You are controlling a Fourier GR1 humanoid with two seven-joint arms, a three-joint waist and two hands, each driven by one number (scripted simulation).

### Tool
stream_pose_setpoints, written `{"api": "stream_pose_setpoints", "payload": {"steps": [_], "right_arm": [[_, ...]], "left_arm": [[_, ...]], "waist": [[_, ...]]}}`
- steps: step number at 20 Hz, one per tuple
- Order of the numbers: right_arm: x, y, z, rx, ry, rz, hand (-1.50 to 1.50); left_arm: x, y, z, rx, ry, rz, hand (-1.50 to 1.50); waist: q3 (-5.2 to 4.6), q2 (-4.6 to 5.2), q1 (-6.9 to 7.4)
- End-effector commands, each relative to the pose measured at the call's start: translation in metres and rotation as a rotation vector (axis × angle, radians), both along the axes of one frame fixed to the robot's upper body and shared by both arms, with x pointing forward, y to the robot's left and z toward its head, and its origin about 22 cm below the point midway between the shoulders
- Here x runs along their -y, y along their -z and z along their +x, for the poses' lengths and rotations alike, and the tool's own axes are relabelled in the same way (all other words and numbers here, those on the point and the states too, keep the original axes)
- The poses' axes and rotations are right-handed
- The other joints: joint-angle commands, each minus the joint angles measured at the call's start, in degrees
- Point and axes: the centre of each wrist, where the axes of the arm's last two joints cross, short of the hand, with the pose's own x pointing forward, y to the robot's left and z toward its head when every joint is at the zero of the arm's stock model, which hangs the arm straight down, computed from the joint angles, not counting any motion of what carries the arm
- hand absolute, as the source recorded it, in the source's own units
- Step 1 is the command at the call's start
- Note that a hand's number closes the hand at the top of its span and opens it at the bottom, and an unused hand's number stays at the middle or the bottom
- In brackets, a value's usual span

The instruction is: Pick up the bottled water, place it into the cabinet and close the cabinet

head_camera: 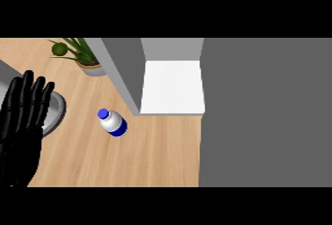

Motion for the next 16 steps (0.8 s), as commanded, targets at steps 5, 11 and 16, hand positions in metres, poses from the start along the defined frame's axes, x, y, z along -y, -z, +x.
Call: {"api": "stream_pose_setpoints", "payload": {"steps": [5, 11, 16], "right_arm": [[-0.002, 0.019, -0.042, -0.085, -0.002, -0.012, -1.5], [0.007, 0.006, -0.072, -0.22, -0.208, 0.074, -1.5], [0.014, -0.009, -0.101, -0.202, -0.206, 0.071, -1.5]], "left_arm": [[0.025, -0.004, 0.001, 0.057, -0.177, -0.024, -1.5], [0.051, 0.011, -0.022, -0.162, -0.201, -0.315, -1.5], [0.073, -0.014, -0.039, -0.161, -0.177, -0.33, -1.5]], "waist": [[-0.6, 0.7, -0.38], [-0.59, 0.52, -0.67], [-0.57, 0.62, -0.55]]}}
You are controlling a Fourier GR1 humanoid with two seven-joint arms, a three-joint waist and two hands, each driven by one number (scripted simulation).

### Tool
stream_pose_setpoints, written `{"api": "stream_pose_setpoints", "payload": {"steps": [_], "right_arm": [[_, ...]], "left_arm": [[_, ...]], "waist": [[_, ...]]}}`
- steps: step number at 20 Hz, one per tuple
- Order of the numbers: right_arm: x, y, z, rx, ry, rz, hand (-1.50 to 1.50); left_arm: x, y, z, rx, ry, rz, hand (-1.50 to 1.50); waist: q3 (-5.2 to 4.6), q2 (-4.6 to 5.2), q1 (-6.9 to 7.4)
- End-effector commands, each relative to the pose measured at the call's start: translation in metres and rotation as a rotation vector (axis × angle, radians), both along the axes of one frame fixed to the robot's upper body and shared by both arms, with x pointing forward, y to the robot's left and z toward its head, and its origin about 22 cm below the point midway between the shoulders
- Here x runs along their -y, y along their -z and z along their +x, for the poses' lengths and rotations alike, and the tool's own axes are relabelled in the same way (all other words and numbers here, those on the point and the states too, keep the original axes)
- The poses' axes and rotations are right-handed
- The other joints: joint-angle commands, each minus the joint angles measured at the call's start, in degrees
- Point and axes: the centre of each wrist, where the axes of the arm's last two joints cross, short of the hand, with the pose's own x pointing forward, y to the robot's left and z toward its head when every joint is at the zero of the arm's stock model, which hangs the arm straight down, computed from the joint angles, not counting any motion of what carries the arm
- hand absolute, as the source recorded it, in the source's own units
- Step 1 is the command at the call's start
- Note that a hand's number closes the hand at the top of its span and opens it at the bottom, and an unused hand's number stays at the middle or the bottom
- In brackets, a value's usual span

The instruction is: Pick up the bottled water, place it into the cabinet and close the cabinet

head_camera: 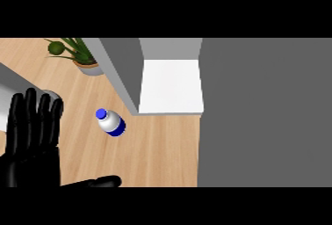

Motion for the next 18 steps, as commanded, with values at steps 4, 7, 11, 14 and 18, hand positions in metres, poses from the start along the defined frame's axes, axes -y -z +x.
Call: {"api": "stream_pose_setpoints", "payload": {"steps": [4, 7, 11, 14, 18], "right_arm": [[0.011, -0.016, -0.037, -0.004, -0.007, 0.005, -1.5], [0.012, -0.015, -0.046, -0.024, -0.009, 0.016, -1.5], [0.01, -0.023, -0.056, -0.018, -0.012, 0.003, -1.5], [0.008, -0.027, -0.06, -0.022, -0.004, -0.003, -1.5], [0.003, -0.03, -0.064, -0.01, -0.027, 0.015, -1.5]], "left_arm": [[0.013, 0.001, -0.038, -0.029, -0.019, -0.036, -1.5], [0.016, 0.001, -0.036, -0.021, -0.026, -0.043, -1.5], [0.025, -0.005, -0.058, -0.042, -0.025, -0.062, -1.5], [0.022, -0.002, -0.052, -0.037, -0.01, -0.033, -1.5], [0.015, -0.002, -0.047, -0.034, -0.018, -0.04, -1.5]], "waist": [[-0.01, 0.02, 0.19], [-0.02, 0.05, 0.03], [-0.01, -0.06, 0.11], [-0.03, 0.03, 0.05], [-0.04, 0.11, -0.07]]}}
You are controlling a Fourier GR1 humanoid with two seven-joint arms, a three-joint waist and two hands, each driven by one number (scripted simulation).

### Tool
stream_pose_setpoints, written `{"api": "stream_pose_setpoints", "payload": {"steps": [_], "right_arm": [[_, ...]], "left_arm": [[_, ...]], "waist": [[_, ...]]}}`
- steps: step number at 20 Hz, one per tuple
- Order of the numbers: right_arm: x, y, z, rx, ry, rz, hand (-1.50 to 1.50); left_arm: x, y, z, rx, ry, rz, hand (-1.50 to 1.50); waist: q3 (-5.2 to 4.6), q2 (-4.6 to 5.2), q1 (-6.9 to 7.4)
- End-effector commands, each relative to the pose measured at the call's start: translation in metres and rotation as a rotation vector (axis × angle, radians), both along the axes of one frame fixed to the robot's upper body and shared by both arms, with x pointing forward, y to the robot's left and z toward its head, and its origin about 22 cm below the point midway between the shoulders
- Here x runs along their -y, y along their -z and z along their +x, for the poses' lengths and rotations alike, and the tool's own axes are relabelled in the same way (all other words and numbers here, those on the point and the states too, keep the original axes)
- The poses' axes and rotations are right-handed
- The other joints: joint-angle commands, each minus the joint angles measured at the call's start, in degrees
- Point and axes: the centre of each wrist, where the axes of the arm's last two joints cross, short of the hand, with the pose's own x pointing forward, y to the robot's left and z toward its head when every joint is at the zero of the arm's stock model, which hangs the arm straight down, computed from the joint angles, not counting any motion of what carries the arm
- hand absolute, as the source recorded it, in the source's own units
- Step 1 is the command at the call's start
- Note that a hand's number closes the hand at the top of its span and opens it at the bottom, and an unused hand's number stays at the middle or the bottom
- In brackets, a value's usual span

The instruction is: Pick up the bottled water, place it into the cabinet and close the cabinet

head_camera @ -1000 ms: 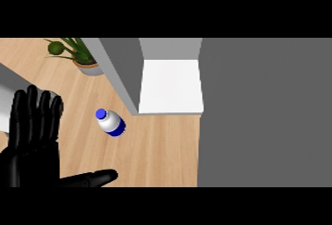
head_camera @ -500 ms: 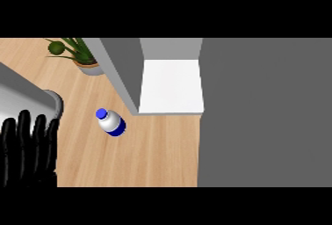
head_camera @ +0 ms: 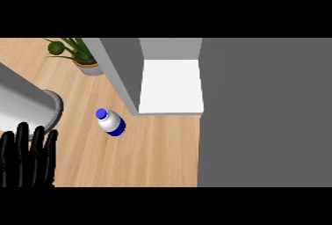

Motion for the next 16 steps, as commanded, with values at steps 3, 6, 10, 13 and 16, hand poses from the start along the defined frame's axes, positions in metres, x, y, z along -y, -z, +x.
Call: {"api": "stream_pose_setpoints", "payload": {"steps": [3, 6, 10, 13, 16], "right_arm": [[0.006, -0.028, -0.025, 0.079, -0.015, 0.007, -1.5], [0.0, -0.035, -0.029, 0.062, -0.023, 0.017, -1.5], [0.003, -0.034, -0.039, 0.052, -0.013, 0.015, -1.5], [-0.008, -0.028, -0.039, 0.073, -0.015, 0.024, -1.5], [0.007, -0.029, -0.044, 0.062, -0.032, 0.007, -1.5]], "left_arm": [[-0.001, 0.029, 0.007, -0.033, -0.017, 0.009, -1.5], [-0.009, 0.034, 0.019, -0.071, -0.02, -0.002, -1.5], [-0.013, 0.045, 0.034, -0.099, -0.074, -0.022, -1.5], [-0.023, 0.055, 0.052, -0.105, -0.064, -0.083, -1.5], [-0.036, 0.072, 0.057, -0.143, -0.087, -0.066, -1.5]], "waist": [[-0.02, -0.01, -0.21], [-0.05, 0.1, -0.2], [-0.02, 0.07, -0.47], [-0.07, 0.1, -0.66], [-0.03, 0.14, -0.56]]}}
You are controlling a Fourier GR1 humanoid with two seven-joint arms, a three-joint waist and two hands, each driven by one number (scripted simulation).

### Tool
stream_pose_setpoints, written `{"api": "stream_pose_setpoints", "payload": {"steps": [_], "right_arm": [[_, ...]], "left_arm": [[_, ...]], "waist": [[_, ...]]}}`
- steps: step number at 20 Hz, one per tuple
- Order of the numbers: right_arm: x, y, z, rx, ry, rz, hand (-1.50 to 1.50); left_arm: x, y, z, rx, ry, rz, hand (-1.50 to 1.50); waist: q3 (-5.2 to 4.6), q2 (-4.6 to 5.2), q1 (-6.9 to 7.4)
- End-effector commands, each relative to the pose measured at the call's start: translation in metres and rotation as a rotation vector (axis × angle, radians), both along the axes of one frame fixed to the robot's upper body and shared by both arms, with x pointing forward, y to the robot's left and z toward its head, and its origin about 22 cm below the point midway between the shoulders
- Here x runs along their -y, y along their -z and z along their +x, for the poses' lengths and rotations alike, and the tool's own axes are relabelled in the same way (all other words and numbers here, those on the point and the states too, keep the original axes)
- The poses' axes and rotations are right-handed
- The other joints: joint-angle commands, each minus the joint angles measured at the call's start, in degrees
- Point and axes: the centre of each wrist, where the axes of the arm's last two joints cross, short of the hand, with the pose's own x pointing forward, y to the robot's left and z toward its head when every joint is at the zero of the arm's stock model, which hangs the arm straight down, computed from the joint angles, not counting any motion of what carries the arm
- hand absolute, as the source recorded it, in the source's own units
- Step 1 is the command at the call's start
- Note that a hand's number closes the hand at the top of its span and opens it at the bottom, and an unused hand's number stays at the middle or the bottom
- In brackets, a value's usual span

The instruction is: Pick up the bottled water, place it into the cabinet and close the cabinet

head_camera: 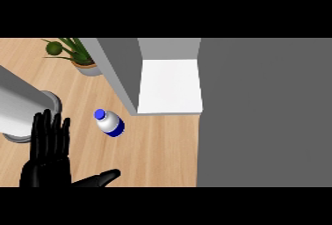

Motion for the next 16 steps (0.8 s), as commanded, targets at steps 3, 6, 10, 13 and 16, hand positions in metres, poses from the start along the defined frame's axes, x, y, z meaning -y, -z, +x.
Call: {"api": "stream_pose_setpoints", "payload": {"steps": [3, 6, 10, 13, 16], "right_arm": [[-0.002, -0.047, -0.024, 0.051, -0.037, 0.011, -1.5], [-0.004, -0.047, -0.029, 0.071, -0.056, 0.021, -1.5], [0.0, -0.043, -0.04, 0.06, -0.039, 0.002, -1.5], [0.0, -0.032, -0.037, 0.059, -0.02, 0.021, -1.5], [-0.01, -0.046, -0.044, 0.05, -0.024, 0.015, -1.5]], "left_arm": [[-0.022, 0.047, 0.01, -0.074, -0.015, -0.007, -1.5], [-0.028, 0.068, 0.023, -0.091, -0.031, 0.013, -1.5], [-0.033, 0.091, 0.025, -0.118, -0.021, -0.001, -1.5], [-0.046, 0.102, 0.052, -0.121, -0.022, 0.003, -1.5], [-0.033, 0.13, 0.048, -0.156, -0.013, -0.022, -1.5]], "waist": [[-0.04, 0.06, -0.12], [-0.06, 0.1, -0.67], [-0.02, -0.01, -0.53], [-0.01, 0.15, -0.37], [-0.08, 0.2, -0.64]]}}
